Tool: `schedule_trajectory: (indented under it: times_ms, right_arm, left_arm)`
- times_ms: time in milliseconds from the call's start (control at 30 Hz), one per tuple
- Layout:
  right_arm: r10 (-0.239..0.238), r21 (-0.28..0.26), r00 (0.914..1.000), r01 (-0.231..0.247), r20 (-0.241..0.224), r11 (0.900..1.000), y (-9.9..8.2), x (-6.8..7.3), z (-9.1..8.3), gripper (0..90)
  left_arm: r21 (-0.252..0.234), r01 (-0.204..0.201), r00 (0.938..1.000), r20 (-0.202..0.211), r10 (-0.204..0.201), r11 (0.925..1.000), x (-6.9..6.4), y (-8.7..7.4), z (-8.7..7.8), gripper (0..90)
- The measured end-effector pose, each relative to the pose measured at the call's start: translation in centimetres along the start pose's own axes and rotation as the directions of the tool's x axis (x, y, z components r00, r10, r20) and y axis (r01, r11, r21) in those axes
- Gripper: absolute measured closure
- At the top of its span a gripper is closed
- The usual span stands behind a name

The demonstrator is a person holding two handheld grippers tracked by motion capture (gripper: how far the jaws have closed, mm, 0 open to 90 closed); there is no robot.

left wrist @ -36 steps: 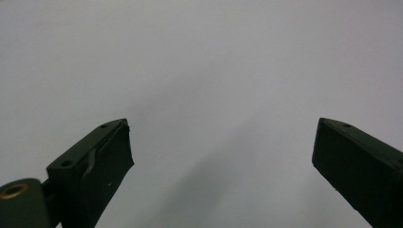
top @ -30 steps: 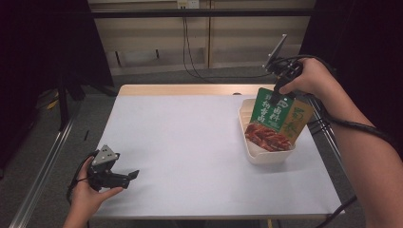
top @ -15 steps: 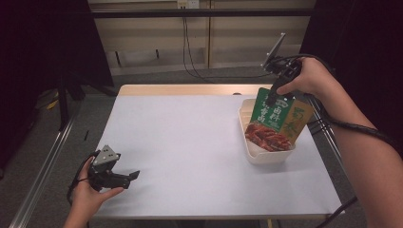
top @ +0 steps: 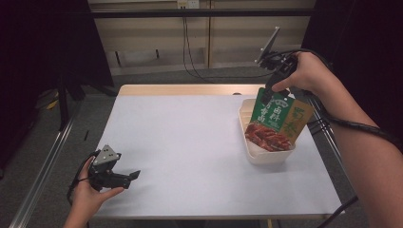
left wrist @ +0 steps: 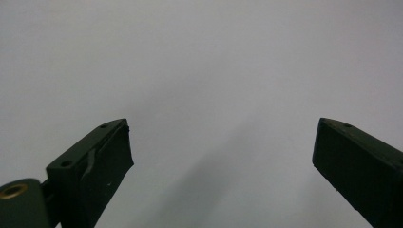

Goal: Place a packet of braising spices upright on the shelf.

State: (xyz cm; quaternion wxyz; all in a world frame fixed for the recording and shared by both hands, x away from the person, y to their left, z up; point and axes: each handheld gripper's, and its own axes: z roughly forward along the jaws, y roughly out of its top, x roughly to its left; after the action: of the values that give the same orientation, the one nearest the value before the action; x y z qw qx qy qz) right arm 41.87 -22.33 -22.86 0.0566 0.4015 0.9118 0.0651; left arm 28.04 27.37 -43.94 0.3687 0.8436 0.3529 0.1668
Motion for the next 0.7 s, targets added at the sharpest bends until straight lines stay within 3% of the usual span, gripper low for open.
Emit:
schedule_trajectory:
  times_ms: [367,700]
  right_arm:
    - [-0.029,-0.018,0.9994,0.029,-0.016,0.9994,1.3,1.8,-0.8,18.5]
    - [-0.091,-0.036,0.9945,0.090,-0.050,0.9953,2.2,3.5,0.8,17.6]
  left_arm:
    - [-0.005,0.000,1.0000,0.006,0.000,1.0000,-0.2,0.0,0.1,5.6]
    - [-0.006,0.005,1.0000,0.007,-0.004,1.0000,-0.1,0.0,0.0,5.5]
